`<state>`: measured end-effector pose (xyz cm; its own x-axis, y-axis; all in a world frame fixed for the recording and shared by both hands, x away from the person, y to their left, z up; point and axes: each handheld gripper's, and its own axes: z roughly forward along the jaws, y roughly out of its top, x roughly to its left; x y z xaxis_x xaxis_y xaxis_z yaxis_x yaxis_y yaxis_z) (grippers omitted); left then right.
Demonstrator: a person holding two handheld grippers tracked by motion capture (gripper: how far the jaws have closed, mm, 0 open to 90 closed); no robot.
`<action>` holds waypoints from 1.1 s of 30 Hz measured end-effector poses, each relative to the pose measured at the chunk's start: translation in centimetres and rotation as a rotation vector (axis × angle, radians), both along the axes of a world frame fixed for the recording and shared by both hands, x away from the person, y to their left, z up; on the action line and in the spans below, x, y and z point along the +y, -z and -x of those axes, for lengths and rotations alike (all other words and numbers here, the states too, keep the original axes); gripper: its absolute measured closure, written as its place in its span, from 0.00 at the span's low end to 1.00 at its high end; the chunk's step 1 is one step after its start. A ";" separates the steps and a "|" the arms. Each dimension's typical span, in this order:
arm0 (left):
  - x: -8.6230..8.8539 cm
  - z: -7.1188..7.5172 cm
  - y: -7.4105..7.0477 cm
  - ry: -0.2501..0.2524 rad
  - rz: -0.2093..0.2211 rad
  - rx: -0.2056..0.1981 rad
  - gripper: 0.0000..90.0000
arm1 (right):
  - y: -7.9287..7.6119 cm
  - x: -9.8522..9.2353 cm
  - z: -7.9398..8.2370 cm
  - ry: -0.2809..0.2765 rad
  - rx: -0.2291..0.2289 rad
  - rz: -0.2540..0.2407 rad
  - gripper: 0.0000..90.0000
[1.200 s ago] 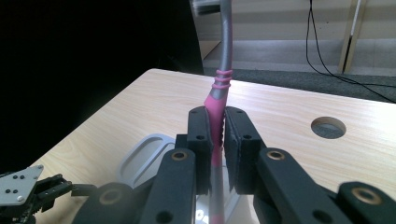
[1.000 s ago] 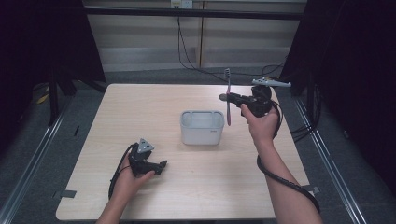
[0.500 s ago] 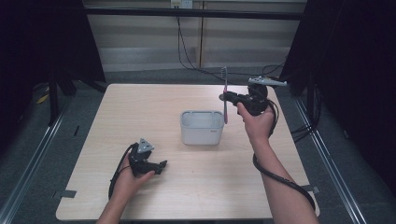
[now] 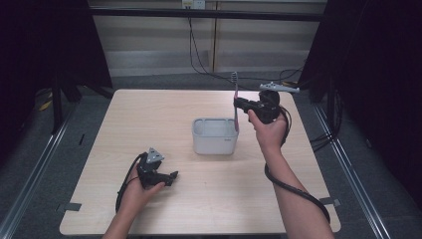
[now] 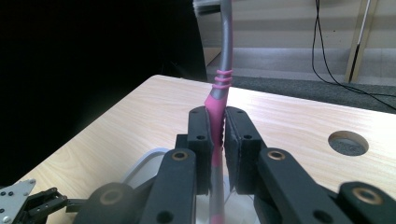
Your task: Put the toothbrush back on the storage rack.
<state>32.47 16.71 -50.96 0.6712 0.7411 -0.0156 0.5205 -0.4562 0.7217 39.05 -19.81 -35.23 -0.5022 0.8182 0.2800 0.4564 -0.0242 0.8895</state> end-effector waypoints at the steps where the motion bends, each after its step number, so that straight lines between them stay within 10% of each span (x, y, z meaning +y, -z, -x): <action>1: 0.0 0.0 0.0 0.000 0.000 0.000 0.16 | 0.1 0.1 -0.1 0.003 0.004 -0.003 0.90; 33: 0.0 0.0 0.0 -0.001 0.000 0.001 0.16 | 1.4 0.5 -0.8 0.011 0.004 -0.017 0.90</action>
